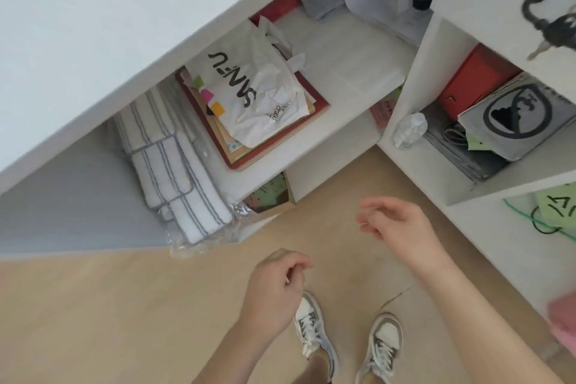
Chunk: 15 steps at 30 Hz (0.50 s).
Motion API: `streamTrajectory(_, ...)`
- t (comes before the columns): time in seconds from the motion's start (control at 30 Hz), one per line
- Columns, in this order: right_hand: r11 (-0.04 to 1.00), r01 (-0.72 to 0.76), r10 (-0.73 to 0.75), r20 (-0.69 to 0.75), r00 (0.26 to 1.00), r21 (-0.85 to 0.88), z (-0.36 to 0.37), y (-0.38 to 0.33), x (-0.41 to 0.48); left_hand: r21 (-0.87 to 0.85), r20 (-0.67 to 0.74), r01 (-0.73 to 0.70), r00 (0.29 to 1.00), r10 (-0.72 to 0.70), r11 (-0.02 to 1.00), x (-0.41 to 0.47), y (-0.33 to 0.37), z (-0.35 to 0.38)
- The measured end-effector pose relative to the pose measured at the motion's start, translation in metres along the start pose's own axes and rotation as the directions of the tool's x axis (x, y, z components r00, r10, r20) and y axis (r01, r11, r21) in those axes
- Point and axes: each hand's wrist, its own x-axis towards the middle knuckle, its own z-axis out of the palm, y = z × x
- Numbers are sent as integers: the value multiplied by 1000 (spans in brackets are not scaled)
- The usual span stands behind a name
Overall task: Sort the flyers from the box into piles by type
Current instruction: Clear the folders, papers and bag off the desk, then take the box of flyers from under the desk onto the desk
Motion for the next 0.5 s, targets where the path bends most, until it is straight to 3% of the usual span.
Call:
streamTrajectory(0.07, 993, -15, 16, 1, 1000, -117, 19, 36, 7, 141, 74, -14, 997, 4, 990, 4, -30, 30)
streamTrajectory(0.13, 922, 63, -36, 77, 996, -383, 48, 75, 24, 276, 97, -11, 995, -17, 961, 20, -63, 56)
streamTrajectory(0.2, 849, 166, -77, 193, 978, -501, 77, 103, 48, 340, 89, 36, 993, -71, 940, 46, -90, 73)
streamTrajectory(0.33, 788, 275, -133, 284, 950, -551, 140, 150, 113, 401, -20, 137, 990, -141, 906, 108, -166, 99)
streamTrajectory(0.5, 896, 202, -105, 252, 962, -395, 186, 162, 178, 475, -177, 238, 969, -173, 847, 169, -232, 104)
